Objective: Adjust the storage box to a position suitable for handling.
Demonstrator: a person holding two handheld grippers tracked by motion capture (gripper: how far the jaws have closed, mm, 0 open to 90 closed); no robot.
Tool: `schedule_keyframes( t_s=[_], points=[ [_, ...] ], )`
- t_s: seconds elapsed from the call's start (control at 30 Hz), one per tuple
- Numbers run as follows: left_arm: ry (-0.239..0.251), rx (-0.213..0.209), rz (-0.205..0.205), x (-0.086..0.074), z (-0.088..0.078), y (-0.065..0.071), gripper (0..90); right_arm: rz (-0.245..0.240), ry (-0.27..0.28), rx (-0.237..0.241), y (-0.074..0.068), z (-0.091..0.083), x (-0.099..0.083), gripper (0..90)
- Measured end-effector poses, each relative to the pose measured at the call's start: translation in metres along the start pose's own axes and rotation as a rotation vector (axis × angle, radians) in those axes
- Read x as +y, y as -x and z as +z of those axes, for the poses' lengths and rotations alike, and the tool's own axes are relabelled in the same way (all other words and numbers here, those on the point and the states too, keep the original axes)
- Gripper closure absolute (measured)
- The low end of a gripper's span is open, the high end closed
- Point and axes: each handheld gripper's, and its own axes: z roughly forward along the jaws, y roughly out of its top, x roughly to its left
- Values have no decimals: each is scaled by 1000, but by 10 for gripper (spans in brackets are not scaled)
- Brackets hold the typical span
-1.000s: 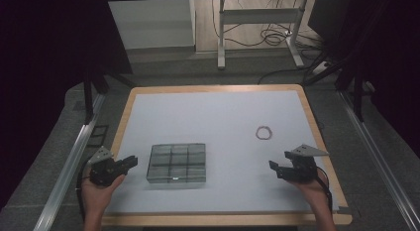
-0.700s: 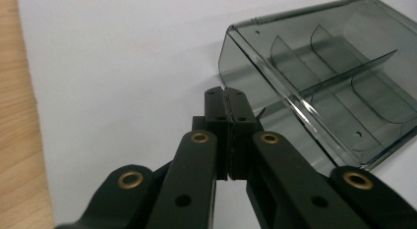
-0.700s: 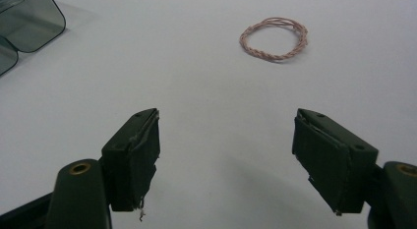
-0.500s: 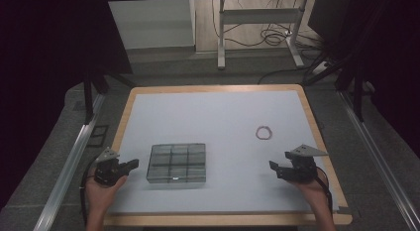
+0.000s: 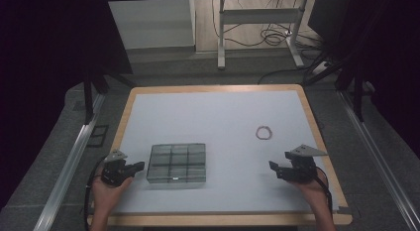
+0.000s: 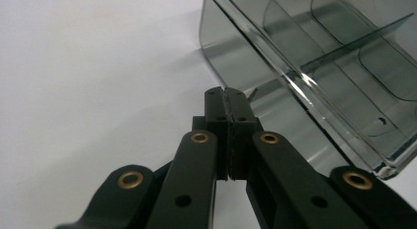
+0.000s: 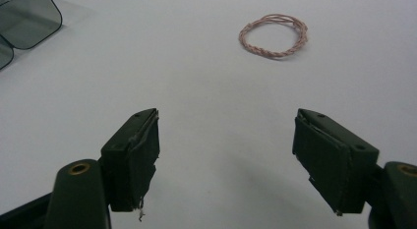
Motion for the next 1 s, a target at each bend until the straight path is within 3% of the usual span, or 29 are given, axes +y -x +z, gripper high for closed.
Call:
schedule_keyframes(
  t_s=[0.6,1.0],
  points=[
    [-1,-56,3,2,5,6,900,3,2,-2,1,-1,0,235],
    [7,-39,0,3,8,9,900,3,0,-3,1,0,0,234]
  ],
)
